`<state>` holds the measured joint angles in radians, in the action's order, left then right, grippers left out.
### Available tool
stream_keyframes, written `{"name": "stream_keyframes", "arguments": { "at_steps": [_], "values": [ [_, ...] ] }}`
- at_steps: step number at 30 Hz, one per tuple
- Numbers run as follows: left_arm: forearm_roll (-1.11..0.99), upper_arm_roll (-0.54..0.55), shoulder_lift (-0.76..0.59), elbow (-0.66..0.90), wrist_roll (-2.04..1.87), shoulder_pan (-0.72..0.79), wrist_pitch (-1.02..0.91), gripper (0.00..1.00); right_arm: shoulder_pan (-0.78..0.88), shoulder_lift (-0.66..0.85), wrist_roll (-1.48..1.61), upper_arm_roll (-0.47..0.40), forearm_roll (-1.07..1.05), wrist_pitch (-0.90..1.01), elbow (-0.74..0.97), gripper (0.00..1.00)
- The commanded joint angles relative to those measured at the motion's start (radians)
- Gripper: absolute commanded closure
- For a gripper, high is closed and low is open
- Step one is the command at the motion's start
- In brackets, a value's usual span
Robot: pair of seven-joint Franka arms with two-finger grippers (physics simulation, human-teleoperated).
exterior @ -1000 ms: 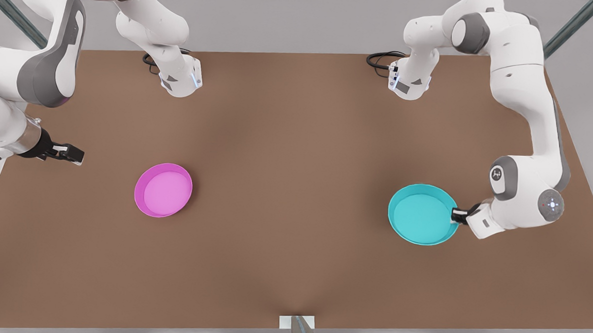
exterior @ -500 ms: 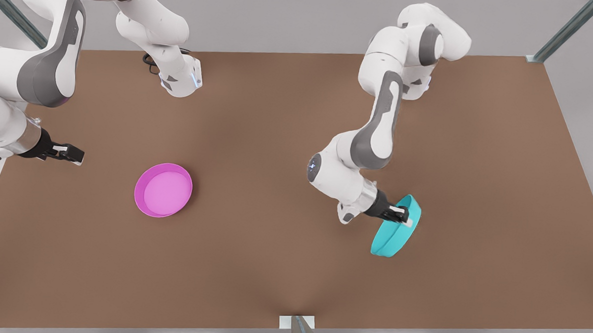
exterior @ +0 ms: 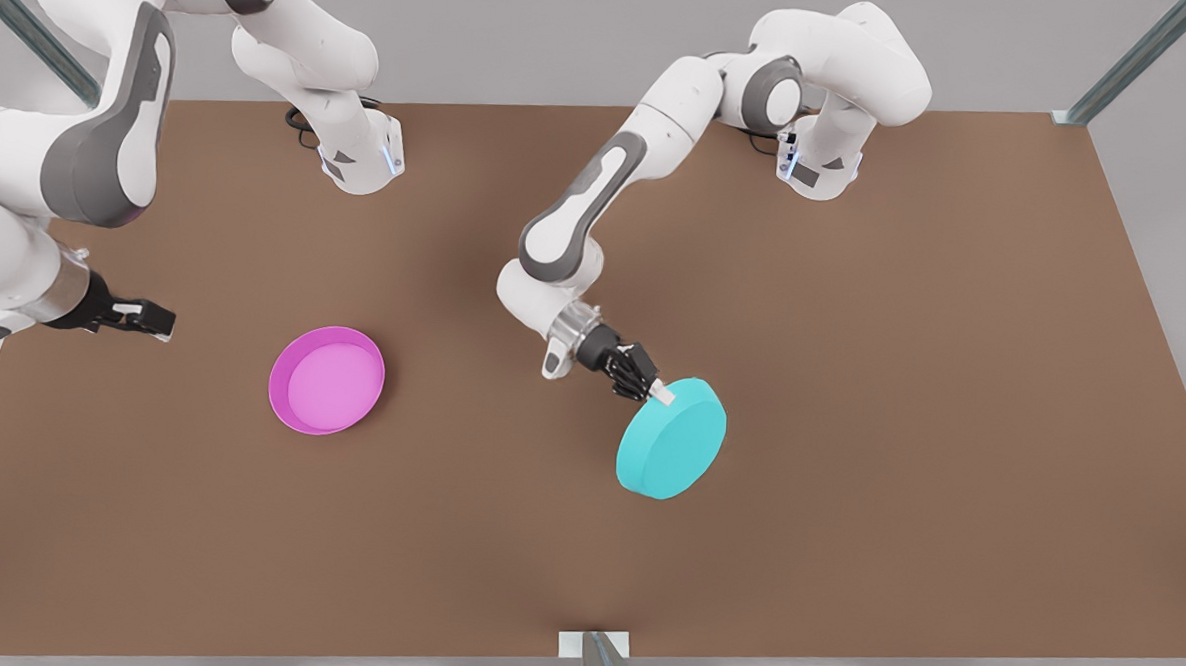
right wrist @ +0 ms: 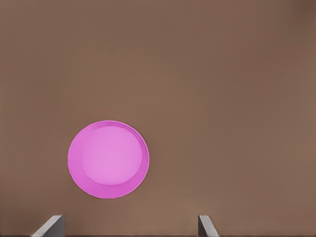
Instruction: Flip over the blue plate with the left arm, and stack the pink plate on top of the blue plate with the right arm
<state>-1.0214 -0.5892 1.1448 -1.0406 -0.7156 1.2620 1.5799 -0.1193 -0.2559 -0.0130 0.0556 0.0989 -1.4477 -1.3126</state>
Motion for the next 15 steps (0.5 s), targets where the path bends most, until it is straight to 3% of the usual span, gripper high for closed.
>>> {"name": "stream_keyframes", "arguments": {
  "at_steps": [1, 12, 13, 14, 15],
  "values": [
    [-0.043, 0.020, 0.027, 0.002, -0.976, 0.000, 0.055, 0.79, 0.004, -0.031, 0.012, 0.000, -0.037, 0.070, 0.006, 0.00],
    [-0.089, 0.029, 0.110, -0.004, -1.150, 0.005, 0.094, 0.79, -0.037, -0.069, 0.018, -0.003, -0.021, 0.086, 0.007, 0.00],
    [-0.088, 0.029, 0.119, -0.003, -1.150, 0.005, 0.091, 0.59, -0.037, -0.069, 0.018, -0.003, -0.021, 0.086, 0.007, 0.00],
    [-0.088, 0.029, 0.118, 0.000, -1.145, 0.005, 0.091, 0.26, -0.037, -0.069, 0.018, -0.003, -0.021, 0.086, 0.007, 0.00],
    [-0.086, 0.031, 0.116, 0.002, -1.142, 0.005, 0.095, 0.11, -0.033, -0.069, 0.018, -0.003, -0.021, 0.084, 0.007, 0.00]
  ]
}}
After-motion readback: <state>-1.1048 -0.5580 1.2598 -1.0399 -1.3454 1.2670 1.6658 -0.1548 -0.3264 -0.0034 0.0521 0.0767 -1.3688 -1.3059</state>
